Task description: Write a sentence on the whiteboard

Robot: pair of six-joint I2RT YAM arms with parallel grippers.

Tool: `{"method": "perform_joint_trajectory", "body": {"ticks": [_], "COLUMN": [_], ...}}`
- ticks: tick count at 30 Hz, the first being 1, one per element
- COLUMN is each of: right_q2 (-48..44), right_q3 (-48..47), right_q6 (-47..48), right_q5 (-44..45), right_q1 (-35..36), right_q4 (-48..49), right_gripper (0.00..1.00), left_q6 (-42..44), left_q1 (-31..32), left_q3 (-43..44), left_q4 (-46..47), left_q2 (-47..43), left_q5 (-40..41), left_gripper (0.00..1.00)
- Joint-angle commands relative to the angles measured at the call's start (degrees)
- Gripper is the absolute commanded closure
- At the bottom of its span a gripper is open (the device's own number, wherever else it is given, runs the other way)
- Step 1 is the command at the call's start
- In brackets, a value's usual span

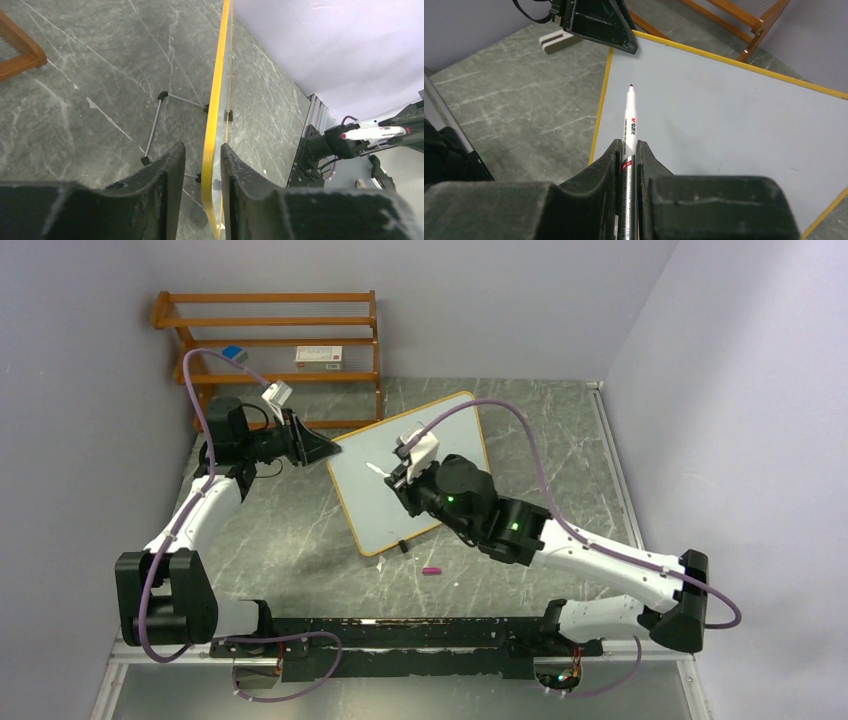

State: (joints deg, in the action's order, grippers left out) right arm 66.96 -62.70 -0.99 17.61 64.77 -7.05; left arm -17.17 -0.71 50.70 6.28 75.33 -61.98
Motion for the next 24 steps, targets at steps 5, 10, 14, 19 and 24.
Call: {"method": "perform_joint_trajectory", "body": {"ticks": [5,10,14,19,24], "right_q2": [9.06,13.98,17.55,20.53,22.36], "right_q3": [-9.22,-14.34,-17.71,-20.26,-21.7], "right_q6": [0.3,-1.11,-1.89,-1.73,-1.14], "right_q5": [7.95,9.6,11.26,12.68,14.65], "right_q1": [3.48,4.2,4.44,4.97,5.86], "right_q4": [-7.5,-11.09,-13.29,-14.11,-14.13], "right_gripper": [1.0,1.0,1.0,1.0,1.0], "left_q6": [1.85,3.16,4.19,7.06,7.73], "left_q1": [0.27,0.27,0.27,2.35,2.47], "left_q3": [-1.25,-1.44,-1.77,-1.59,-1.29], "left_q4": [4.12,4.08,3.65,0.88,-0.08], "left_q2": [-0.48,-1.15,-2.03,-2.73,-2.87], "left_q5": [-3.23,-3.46,-3.06,-1.45,-0.49], "left_gripper": [0.78,0.95,0.95,0.95,0.95]}}
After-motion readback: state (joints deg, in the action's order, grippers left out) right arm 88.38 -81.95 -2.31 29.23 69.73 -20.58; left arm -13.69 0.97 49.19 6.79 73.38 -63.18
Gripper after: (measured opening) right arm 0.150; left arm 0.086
